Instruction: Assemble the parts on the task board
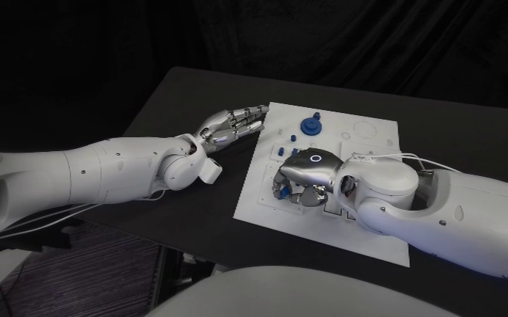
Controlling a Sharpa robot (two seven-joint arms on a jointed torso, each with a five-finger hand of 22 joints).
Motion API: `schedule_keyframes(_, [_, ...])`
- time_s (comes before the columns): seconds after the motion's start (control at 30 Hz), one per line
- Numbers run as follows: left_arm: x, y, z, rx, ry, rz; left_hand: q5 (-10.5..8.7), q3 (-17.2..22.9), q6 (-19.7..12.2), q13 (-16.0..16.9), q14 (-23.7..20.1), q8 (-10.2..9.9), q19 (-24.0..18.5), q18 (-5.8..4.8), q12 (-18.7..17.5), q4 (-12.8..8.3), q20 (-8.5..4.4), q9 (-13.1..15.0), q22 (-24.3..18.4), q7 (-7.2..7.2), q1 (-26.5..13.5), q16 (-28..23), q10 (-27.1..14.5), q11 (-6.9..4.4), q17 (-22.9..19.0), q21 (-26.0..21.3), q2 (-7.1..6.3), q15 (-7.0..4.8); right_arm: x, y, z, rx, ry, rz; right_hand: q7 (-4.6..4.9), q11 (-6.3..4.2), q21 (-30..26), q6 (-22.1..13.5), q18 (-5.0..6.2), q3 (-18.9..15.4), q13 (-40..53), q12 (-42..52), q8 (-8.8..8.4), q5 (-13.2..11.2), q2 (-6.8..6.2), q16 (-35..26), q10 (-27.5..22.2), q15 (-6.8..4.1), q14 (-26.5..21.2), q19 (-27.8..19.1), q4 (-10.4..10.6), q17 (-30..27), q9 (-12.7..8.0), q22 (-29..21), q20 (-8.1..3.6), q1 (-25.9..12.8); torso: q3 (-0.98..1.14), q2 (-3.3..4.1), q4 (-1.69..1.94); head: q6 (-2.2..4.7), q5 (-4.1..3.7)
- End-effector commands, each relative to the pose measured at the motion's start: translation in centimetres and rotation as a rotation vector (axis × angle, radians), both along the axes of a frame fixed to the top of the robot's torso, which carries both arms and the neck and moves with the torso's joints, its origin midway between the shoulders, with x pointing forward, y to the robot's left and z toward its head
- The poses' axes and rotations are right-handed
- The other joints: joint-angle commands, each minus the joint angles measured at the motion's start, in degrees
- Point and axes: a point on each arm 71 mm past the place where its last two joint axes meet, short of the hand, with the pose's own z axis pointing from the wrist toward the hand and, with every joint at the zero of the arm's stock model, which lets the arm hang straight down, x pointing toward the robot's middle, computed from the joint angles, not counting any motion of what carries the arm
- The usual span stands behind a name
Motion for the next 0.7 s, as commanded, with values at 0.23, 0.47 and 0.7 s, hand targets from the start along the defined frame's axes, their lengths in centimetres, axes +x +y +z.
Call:
schedule_keyframes(0.23, [-0.04, -0.19, 0.56, -0.055, -0.063, -0.003, 0.23, 0.1, 0.1, 0.1, 0.1, 0.2, 0.1, 0.66, 0.2, -0.2, -0.41, 0.0, -0.1, 0.06, 0.1, -0.2, 0.5, 0.02, 0.0, 0.1, 0.27, -0.28, 0.14, 0.08, -0.48, -0.036, -0.032, 0.0, 0.95, -0.18, -0.4, 0.6, -0.58, 0.1, 0.0, -0.2, 0.16, -0.1, -0.08, -0.5, -0.2, 0.27, -0.2, -0.4, -0.2, -0.3, 0.1, 8.7, 0.04, -0.7, -0.04, 0.24, 0.07, -0.01, -0.24])
schedule_keyframes(0.47, [0.03, -0.2, 0.51, -0.054, -0.06, -0.004, 0.23, 0.1, -0.1, 0.1, 0.0, 0.1, 0.1, 0.66, 0.1, -0.1, -0.42, 0.0, 0.0, 0.06, 0.2, -0.2, 0.5, 0.04, 0.0, 0.1, 0.28, -0.27, 0.24, -0.01, -0.43, -0.034, -0.062, 0.004, 0.93, -0.19, -0.5, 0.6, -0.56, 0.1, 0.0, -0.3, 0.13, 0.2, -0.09, -0.5, 0.0, 0.28, -0.3, -0.5, -0.1, -0.3, 0.3, 8.7, 0.08, -0.8, 0.04, 0.21, -0.04, -0.01, -0.02])
schedule_keyframes(0.7, [0.1, -0.26, 0.45, -0.053, -0.059, -0.006, 0.19, 0.1, -0.2, 0.1, 0.0, 0.1, 0.1, 0.66, 0.1, -0.1, -0.42, 0.0, -0.1, 0.04, 0.2, -0.2, 0.5, 0.09, 0.0, 0.1, 0.29, -0.25, 0.13, 0.1, -0.33, -0.033, -0.085, 0.017, 0.8, -0.32, -0.5, 1.1, -0.53, 0.1, 0.2, -0.3, 0.31, 0.8, -0.15, -0.5, 0.3, 0.2, -0.3, -0.5, -0.3, -0.3, 0.8, 8.7, 0.1, -0.9, 0.01, 0.11, -0.08, -0.01, 0.26])
